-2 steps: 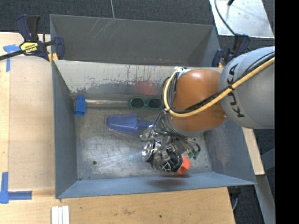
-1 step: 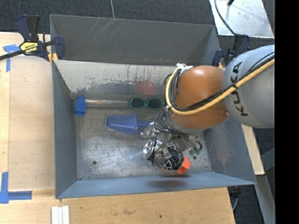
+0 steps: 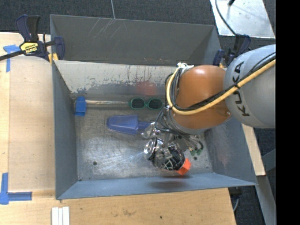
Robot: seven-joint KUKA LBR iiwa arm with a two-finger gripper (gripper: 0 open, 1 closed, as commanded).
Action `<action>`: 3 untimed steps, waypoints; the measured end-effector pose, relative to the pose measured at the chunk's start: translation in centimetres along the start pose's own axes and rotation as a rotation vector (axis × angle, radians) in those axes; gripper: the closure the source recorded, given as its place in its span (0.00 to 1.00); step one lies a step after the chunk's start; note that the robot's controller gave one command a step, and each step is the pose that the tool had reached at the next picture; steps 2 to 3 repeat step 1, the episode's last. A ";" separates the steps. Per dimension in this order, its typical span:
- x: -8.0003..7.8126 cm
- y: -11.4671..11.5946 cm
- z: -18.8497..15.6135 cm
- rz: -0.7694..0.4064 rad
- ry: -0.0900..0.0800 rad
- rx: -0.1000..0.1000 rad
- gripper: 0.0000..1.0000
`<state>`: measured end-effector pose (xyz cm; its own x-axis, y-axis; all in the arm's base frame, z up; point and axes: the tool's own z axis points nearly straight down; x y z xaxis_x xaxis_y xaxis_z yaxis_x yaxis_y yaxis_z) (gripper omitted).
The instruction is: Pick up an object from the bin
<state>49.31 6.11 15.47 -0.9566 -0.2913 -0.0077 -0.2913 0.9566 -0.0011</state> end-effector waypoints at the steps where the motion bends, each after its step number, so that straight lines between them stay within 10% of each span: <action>1: 0.0 0.0 -0.5 0.000 0.005 -0.001 1.00; 3: 0.0 0.0 -0.5 0.000 0.005 -0.001 1.00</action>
Offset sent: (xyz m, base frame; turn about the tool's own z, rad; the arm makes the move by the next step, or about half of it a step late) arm 0.0000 0.0000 0.0039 0.0000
